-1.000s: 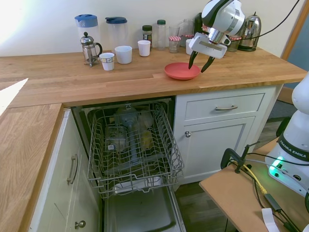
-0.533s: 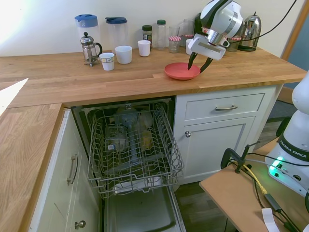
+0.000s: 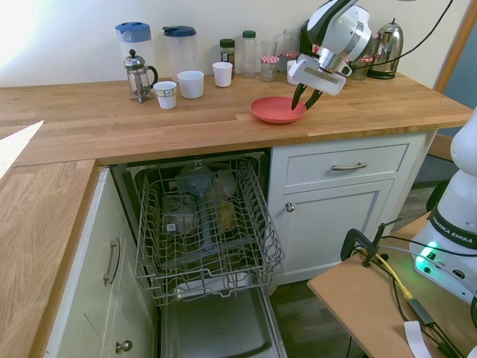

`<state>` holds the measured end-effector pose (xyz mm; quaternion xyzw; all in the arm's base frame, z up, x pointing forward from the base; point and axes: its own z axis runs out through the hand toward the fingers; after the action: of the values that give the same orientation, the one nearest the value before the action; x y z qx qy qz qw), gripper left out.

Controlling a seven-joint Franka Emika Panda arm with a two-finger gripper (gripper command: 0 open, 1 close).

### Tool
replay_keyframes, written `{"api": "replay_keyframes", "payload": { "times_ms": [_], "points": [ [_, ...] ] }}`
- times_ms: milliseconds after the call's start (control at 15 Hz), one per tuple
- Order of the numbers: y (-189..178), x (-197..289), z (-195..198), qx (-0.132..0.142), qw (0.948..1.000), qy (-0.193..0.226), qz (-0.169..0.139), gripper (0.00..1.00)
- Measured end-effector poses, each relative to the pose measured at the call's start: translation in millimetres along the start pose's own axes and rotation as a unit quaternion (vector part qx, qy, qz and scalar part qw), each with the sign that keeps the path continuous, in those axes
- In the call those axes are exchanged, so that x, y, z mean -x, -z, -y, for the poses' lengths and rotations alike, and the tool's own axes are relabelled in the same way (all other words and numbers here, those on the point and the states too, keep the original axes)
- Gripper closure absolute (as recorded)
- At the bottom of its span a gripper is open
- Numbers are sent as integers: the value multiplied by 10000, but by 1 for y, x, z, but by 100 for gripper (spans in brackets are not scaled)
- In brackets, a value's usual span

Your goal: Put the plate in the dishwasher

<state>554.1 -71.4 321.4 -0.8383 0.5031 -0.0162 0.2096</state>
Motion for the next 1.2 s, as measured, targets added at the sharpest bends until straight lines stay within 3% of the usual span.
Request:
{"api": "replay_keyframes", "payload": {
  "times_ms": [533,733,1000,1200],
  "points": [
    [-1,-5,0,-93,9999,-37,58,100],
    [4,-5,4,-75,9999,124,-6,100],
    [53,10,40,-46,9972,695,-287,100],
    [97,47,94,150,9923,1126,-498,100]
  ]
}}
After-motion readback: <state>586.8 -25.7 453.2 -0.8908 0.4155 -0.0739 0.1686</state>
